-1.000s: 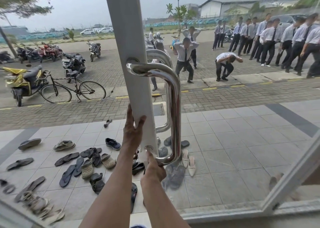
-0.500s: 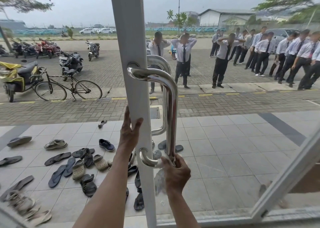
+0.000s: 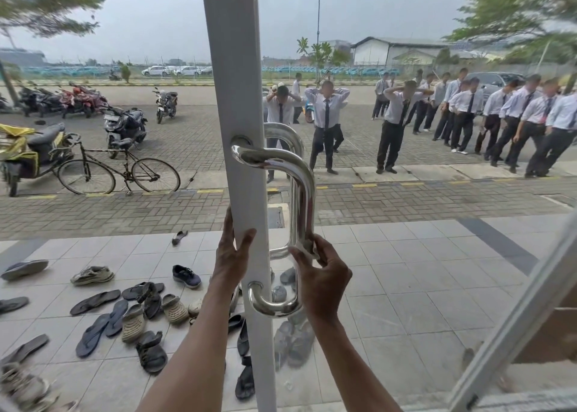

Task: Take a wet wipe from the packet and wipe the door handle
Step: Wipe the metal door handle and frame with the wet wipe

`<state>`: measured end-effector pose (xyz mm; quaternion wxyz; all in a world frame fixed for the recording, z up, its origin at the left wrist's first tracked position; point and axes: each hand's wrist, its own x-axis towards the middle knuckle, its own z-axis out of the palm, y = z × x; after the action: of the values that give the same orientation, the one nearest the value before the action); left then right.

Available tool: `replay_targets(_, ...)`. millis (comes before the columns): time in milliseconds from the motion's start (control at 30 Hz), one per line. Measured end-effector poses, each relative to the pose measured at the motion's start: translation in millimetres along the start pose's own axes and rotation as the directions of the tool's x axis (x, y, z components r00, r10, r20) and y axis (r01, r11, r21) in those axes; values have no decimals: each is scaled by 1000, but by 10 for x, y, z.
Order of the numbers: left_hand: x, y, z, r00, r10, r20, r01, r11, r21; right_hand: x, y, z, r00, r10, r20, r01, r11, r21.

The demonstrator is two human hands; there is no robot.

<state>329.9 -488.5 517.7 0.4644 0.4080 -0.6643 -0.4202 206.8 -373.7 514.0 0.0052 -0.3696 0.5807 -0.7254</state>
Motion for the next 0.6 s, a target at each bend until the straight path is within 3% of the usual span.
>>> replay_targets(333, 15, 93, -41, 997, -69, 34, 69, 998, 7, 631, -795, 222, 968, -202, -147, 220, 968, 120)
replay_targets(500, 12, 160, -75, 991, -107, 77, 108, 994, 0, 867, -960, 147, 942, -332, 50, 332, 943, 17)
replay_targets(600, 13, 203, -68, 990, -119, 79, 117, 993, 24, 986, -1144, 127, 883, -410, 228, 428, 903, -35)
